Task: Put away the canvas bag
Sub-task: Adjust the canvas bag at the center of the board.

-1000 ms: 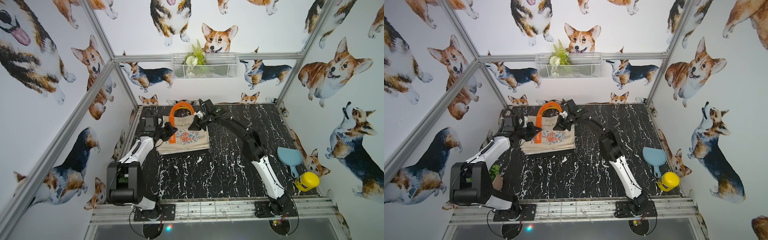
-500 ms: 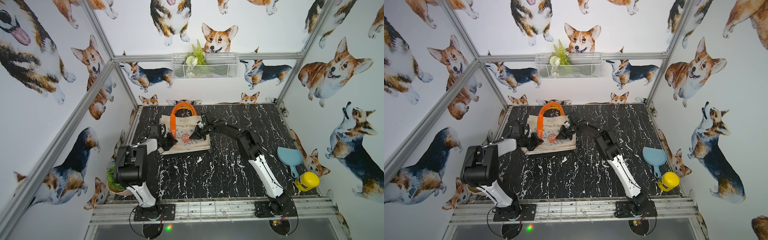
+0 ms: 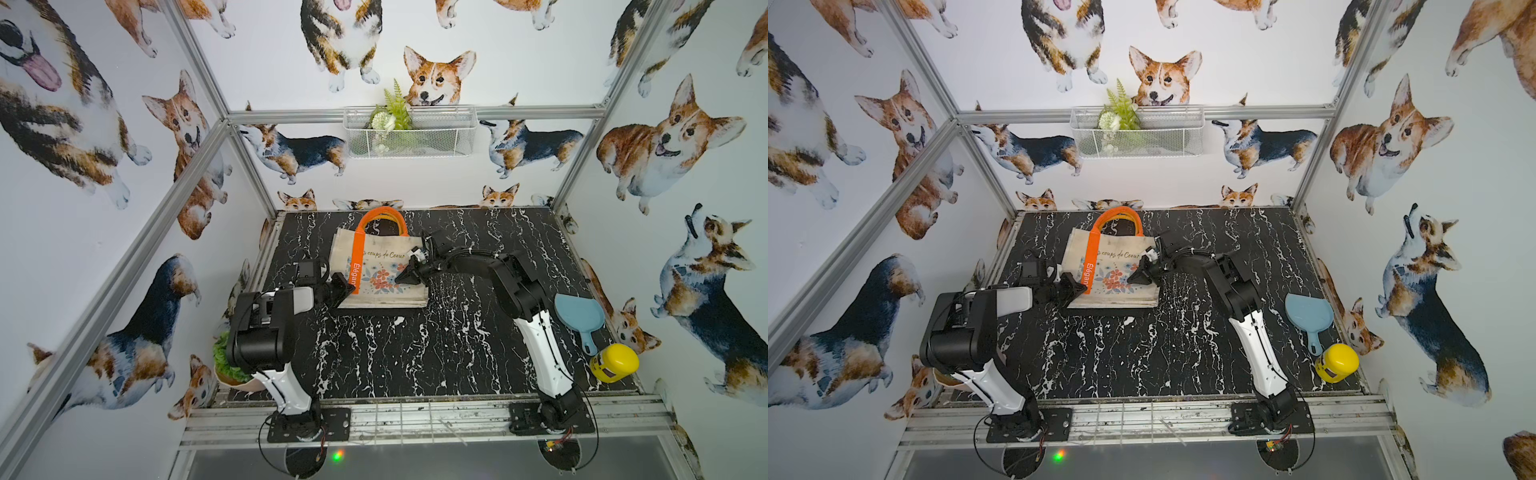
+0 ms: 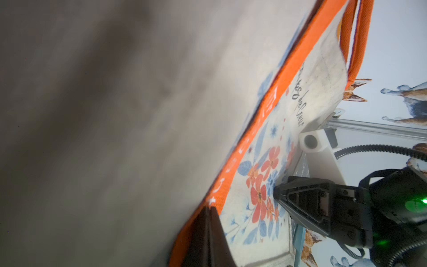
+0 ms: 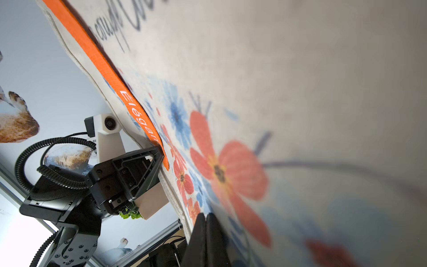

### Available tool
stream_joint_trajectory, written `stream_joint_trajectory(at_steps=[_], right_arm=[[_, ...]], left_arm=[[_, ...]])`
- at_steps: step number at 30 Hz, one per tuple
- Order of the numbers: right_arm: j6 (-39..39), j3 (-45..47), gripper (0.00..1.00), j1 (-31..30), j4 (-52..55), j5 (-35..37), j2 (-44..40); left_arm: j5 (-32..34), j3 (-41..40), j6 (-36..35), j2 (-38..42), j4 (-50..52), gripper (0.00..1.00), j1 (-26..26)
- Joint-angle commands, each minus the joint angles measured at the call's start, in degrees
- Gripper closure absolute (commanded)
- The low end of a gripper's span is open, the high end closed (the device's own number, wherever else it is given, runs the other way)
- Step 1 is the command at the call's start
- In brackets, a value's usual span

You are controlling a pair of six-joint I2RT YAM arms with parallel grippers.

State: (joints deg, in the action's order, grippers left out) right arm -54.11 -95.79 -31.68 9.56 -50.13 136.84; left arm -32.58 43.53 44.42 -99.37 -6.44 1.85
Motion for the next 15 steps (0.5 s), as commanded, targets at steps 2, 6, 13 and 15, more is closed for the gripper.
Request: stream_joint_trajectory(at_steps=[2, 6, 13, 15], right_arm=[[0.5, -2.8, 1.0, 2.3, 14.8, 7.8, -1.0], [1.5, -10.1, 1.0, 2.2, 17.2, 6.1, -1.7], [-1.2, -33.4, 1.0, -0.1, 19.5, 1.9, 7.3], [-1.3, -42.0, 1.0, -1.3, 21.6, 2.9, 12.1]], left_arm=[[4.6, -0.6, 2.8, 3.2, 5.1, 1.0, 1.1], [1.2, 3.7, 5.0, 7.3, 4.3, 1.0, 0.5], [-5.5, 21.7, 6.1, -1.1, -2.0, 1.0, -1.6], [-6.1, 26.5, 5.9, -6.4, -3.5, 1.0, -2.7]])
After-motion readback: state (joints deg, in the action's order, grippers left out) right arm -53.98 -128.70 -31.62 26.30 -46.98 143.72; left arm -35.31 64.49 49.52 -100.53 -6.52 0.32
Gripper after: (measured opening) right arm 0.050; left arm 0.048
